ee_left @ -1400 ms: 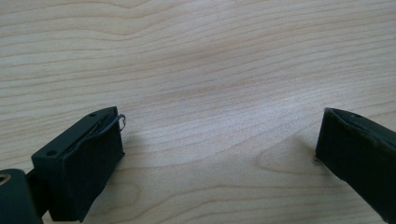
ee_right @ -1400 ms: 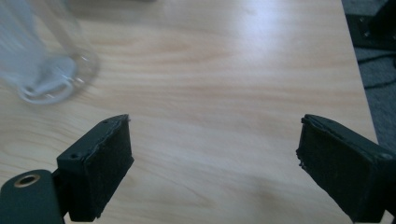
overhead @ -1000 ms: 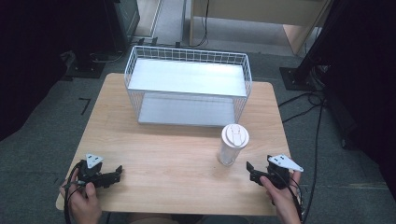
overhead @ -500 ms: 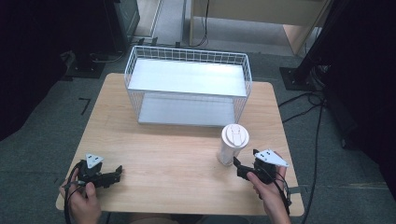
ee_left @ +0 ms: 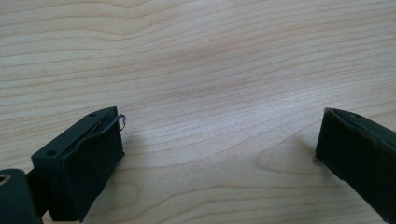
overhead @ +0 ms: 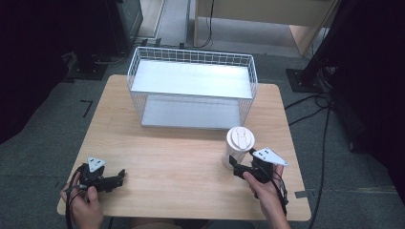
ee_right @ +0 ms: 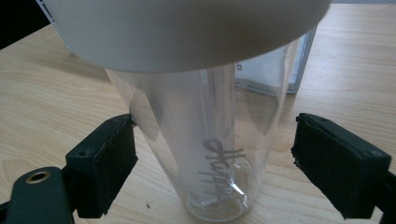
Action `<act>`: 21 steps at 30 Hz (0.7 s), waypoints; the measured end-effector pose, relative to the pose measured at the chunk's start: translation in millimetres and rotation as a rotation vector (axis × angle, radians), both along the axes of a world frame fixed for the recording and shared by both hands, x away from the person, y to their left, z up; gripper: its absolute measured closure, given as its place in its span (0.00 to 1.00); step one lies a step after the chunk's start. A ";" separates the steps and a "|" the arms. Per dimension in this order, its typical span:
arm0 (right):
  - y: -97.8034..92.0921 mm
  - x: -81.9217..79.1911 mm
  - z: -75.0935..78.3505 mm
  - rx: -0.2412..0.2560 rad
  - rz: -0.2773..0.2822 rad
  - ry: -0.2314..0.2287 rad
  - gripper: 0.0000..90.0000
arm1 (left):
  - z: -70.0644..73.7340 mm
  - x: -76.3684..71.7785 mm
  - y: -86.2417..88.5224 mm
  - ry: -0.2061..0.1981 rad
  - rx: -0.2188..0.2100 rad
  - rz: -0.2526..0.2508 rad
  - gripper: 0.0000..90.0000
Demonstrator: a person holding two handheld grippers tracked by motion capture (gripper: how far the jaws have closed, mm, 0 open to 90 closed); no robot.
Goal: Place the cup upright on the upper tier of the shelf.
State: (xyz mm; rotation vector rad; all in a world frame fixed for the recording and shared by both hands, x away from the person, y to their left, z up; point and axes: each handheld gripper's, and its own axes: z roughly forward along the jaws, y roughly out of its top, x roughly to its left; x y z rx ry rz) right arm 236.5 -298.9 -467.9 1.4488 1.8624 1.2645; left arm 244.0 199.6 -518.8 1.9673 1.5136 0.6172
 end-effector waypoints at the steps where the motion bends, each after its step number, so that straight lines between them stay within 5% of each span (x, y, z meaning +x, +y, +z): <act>1: 1.8 1.0 -0.8 0.005 -0.003 -0.002 0.16 | 0.0 0.0 0.0 0.000 0.000 0.000 0.01; 21: 20.7 20.4 -1.9 0.004 -0.070 -0.036 0.14 | 0.0 1.6 -2.4 0.001 -0.002 0.020 0.01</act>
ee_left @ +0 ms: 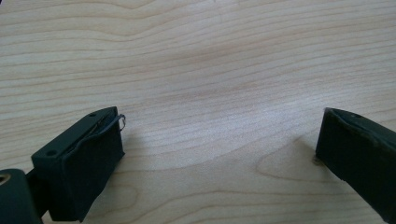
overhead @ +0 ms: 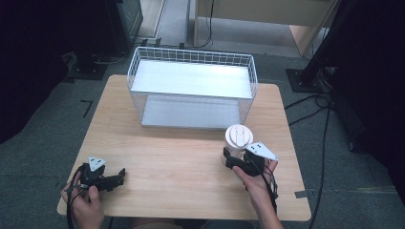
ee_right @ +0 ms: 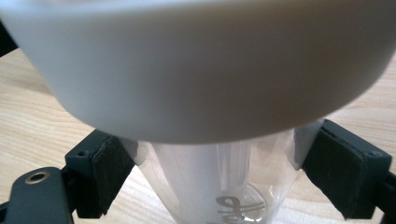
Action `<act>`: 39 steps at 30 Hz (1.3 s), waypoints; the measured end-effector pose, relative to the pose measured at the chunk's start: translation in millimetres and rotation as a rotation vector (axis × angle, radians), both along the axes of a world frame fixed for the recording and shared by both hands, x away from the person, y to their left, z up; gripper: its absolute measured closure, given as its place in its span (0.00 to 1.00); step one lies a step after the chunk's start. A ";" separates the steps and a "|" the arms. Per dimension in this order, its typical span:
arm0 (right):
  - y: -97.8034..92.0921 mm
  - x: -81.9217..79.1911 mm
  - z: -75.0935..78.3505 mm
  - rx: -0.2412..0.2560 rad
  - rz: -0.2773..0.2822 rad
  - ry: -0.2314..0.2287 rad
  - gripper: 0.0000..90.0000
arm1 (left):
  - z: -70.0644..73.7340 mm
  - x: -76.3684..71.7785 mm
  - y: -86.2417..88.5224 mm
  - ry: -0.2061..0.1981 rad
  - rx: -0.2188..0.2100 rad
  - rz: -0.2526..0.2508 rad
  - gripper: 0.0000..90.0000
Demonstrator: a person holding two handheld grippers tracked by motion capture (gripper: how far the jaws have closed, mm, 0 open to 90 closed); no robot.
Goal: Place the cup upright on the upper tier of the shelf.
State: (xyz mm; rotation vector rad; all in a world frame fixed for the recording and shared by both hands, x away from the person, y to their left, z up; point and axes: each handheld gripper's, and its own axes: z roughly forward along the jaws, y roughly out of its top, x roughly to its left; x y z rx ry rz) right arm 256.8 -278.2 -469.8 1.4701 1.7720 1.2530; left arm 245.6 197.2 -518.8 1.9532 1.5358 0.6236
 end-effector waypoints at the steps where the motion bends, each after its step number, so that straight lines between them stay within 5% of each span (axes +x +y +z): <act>1: 0.1 1.4 -0.6 -0.005 0.000 -0.005 0.14 | 0.0 0.0 0.0 0.000 0.000 0.000 0.01; 11: 8.8 11.5 -2.3 0.018 -0.029 0.013 0.10 | 0.0 0.0 0.0 0.000 0.000 0.000 0.01; 20: 10.7 15.5 3.9 0.021 -0.032 -0.057 0.12 | 0.0 0.0 0.0 0.000 0.000 0.000 0.01; 39: 10.5 12.9 9.7 0.000 -0.025 -0.089 0.16 | 0.0 0.0 0.0 0.000 0.000 0.000 0.01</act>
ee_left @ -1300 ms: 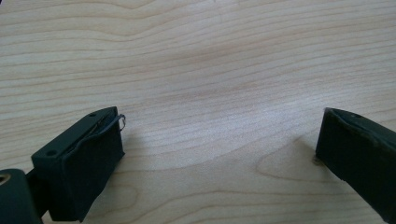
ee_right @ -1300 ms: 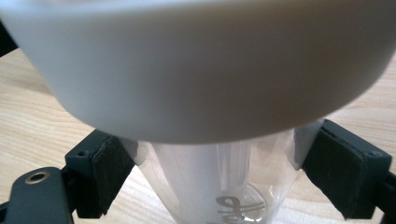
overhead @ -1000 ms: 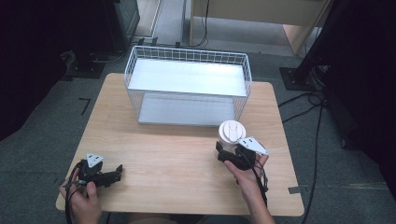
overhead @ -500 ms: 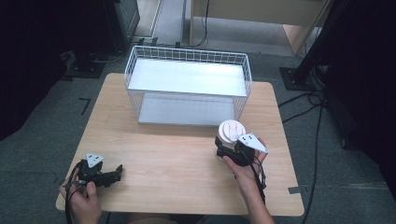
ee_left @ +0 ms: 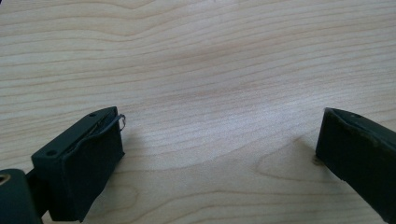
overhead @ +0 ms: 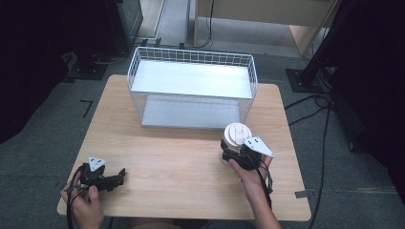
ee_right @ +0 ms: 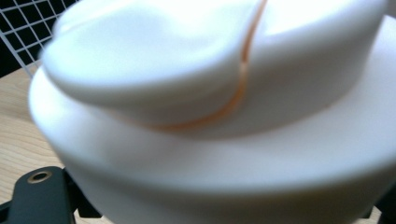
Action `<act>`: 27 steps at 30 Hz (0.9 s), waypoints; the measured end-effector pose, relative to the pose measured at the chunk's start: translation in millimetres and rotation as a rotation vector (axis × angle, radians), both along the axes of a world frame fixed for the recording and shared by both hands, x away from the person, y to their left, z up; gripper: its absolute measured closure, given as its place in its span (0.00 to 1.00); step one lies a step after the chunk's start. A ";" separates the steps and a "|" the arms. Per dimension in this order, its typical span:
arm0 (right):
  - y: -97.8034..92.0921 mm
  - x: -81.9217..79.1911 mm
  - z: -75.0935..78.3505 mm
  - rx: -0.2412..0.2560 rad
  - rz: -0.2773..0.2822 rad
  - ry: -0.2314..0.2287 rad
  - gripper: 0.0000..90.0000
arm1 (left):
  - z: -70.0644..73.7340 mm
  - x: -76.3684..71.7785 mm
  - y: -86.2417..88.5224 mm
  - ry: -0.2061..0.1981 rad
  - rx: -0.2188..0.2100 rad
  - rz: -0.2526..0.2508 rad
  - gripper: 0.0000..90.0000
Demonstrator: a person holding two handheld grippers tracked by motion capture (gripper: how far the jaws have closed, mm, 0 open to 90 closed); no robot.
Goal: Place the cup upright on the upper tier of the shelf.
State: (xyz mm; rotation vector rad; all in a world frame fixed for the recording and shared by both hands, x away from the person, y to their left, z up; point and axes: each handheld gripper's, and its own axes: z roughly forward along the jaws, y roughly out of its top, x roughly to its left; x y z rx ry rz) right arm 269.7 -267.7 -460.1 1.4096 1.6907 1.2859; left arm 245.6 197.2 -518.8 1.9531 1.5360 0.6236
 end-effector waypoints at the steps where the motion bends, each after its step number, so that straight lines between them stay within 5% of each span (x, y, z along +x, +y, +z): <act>1: 0.2 0.0 0.5 0.006 0.006 0.001 0.16 | 0.0 0.0 0.0 0.000 0.000 0.000 0.01; 27: 20.8 1.5 30.5 -0.009 0.073 -0.067 0.16 | 0.0 0.0 -0.1 0.000 0.000 0.001 0.01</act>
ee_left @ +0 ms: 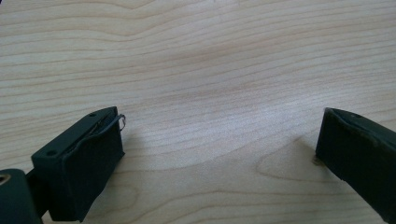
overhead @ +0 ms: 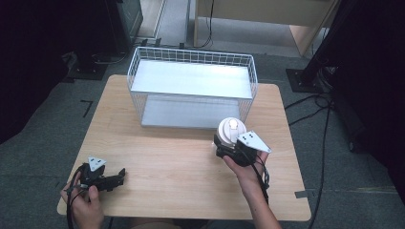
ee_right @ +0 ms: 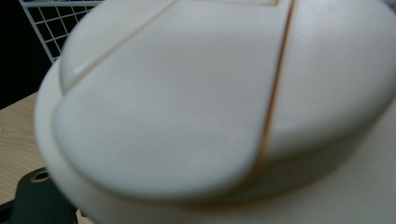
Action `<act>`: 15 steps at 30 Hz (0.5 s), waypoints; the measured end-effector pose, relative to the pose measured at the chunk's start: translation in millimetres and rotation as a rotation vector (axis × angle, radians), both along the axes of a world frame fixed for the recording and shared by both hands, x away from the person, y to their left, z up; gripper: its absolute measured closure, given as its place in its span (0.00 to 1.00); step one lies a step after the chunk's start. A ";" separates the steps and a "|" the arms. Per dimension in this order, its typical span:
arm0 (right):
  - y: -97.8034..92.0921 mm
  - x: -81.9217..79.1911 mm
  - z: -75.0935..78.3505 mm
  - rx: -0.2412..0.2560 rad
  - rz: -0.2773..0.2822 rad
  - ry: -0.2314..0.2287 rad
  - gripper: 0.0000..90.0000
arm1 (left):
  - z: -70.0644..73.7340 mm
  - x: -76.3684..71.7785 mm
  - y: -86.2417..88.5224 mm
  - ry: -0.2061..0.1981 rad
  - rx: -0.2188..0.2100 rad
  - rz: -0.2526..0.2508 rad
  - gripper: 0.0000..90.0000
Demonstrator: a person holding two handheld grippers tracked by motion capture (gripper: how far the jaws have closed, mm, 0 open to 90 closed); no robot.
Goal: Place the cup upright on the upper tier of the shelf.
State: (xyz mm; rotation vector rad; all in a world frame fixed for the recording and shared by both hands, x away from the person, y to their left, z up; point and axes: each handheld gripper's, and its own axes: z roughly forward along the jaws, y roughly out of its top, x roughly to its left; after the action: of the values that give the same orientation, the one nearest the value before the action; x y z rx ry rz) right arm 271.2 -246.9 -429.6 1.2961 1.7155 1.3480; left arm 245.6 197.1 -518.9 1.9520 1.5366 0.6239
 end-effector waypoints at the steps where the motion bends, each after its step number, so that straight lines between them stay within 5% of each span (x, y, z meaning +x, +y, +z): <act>1: 1.4 0.2 2.2 0.001 0.003 -0.002 0.16 | 0.0 0.0 0.0 0.000 0.000 0.000 0.01; 15: 12.4 0.9 28.3 0.034 0.024 -0.054 0.17 | 0.1 0.1 0.2 0.000 0.002 -0.001 0.01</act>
State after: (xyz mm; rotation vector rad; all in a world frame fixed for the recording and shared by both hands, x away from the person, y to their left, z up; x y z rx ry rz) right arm 272.1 -234.5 -401.2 1.2504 1.6837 1.4180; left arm 245.7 197.3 -518.8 1.9549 1.5353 0.6249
